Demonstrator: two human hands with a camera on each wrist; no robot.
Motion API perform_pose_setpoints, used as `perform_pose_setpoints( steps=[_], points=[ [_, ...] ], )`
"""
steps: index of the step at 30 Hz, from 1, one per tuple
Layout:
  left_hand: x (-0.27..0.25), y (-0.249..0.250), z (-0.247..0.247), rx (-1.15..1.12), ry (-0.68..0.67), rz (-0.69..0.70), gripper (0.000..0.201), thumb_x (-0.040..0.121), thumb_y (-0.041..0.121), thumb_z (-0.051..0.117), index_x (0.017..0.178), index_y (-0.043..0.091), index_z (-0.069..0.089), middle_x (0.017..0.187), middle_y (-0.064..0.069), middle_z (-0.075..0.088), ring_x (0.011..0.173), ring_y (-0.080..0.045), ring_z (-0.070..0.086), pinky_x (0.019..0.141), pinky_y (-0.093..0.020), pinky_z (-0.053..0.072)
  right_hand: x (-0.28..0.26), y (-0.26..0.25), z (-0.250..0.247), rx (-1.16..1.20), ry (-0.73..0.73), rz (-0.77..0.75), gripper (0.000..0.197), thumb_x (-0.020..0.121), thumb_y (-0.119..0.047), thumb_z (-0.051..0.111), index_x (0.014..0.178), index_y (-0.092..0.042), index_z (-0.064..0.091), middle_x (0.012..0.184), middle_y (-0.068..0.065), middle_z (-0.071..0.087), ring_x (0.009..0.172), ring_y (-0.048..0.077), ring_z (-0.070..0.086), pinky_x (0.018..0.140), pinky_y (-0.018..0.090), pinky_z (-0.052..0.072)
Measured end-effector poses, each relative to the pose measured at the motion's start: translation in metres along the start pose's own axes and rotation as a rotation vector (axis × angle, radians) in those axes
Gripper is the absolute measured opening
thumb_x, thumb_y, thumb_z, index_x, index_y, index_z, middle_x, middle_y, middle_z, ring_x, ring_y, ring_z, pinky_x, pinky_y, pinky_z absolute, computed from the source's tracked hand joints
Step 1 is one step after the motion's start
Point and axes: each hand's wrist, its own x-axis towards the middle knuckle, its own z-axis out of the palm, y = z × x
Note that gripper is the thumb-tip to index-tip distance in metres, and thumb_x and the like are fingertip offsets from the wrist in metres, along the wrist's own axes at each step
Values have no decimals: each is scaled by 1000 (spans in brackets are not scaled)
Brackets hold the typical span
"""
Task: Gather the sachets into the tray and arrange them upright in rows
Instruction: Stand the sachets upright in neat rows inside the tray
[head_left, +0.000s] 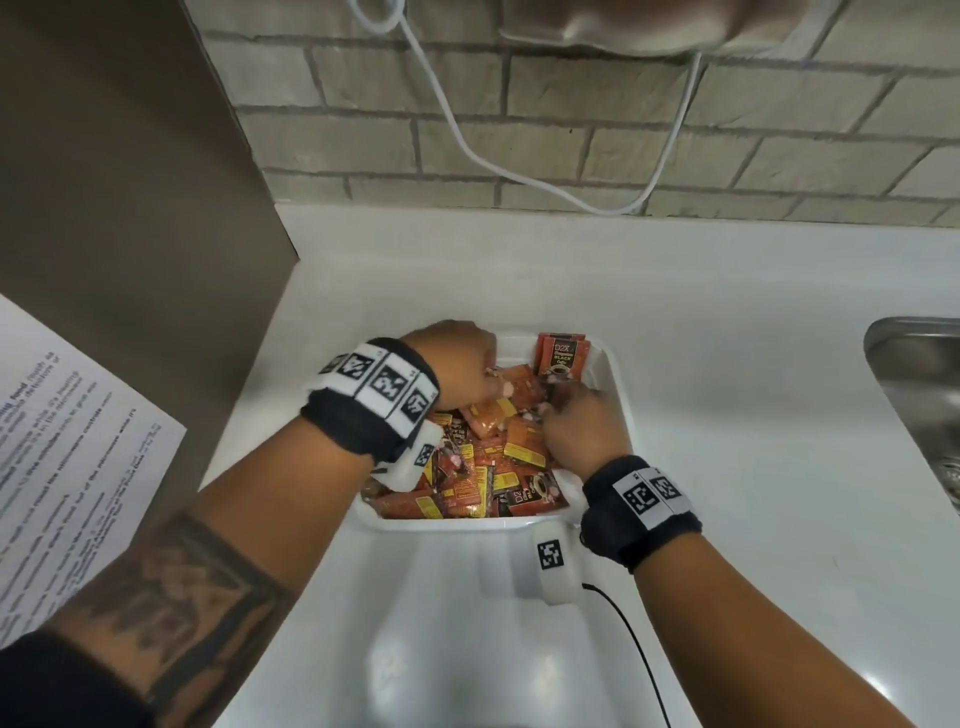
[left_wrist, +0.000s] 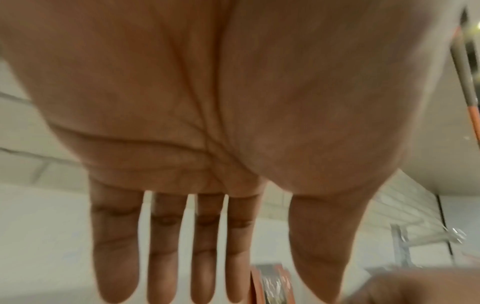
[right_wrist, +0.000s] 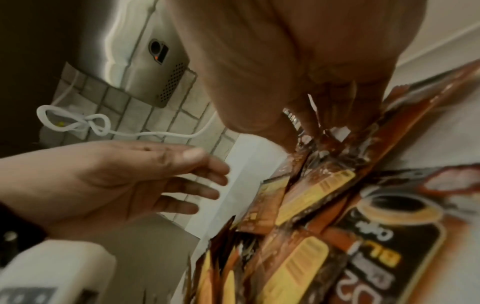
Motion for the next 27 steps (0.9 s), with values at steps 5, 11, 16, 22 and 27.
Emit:
perform_pose_setpoints(
  steps=[5,11,16,22,27],
  points=[
    [27,23,23,72,-103,142,32,99,29,52,127,18,63,125,-4,60,104,-24,61,86,-35,51,-2,-11,-6,99,-145,-40,33,99,-9,46,126,-12,65,117,5,68,101,23,63,90,36,54],
    [49,29,44,325,-172,230,45,104,30,43,147,16,46,144,-8,52,117,-23,54,89,-32,41,11,-10,-56,125,-38,-13,23,98,-15,54,111,-17,73,110,1,72,98,20,66,90,36,54],
    [53,38,37,319,-109,209,45,104,30,46,148,19,46,148,-6,48,132,-28,46,90,-30,32,59,-24,-96,-71,50,-61,13,95,-16,62,103,-22,70,104,-7,65,96,11,58,82,21,39],
    [77,49,23,260,-183,138,43,102,34,47,136,11,60,136,-10,61,98,-22,52,79,-29,39,87,-21,-82,-413,-120,-228,27,91,-17,67,118,-19,67,120,1,66,108,18,60,89,26,46],
    [84,52,26,251,-239,113,45,104,35,48,138,7,57,137,-11,61,98,-20,49,80,-28,37,89,-21,-80,-401,-97,-212,21,92,-14,64,111,-23,68,114,1,69,104,20,63,91,36,53]
  ],
)
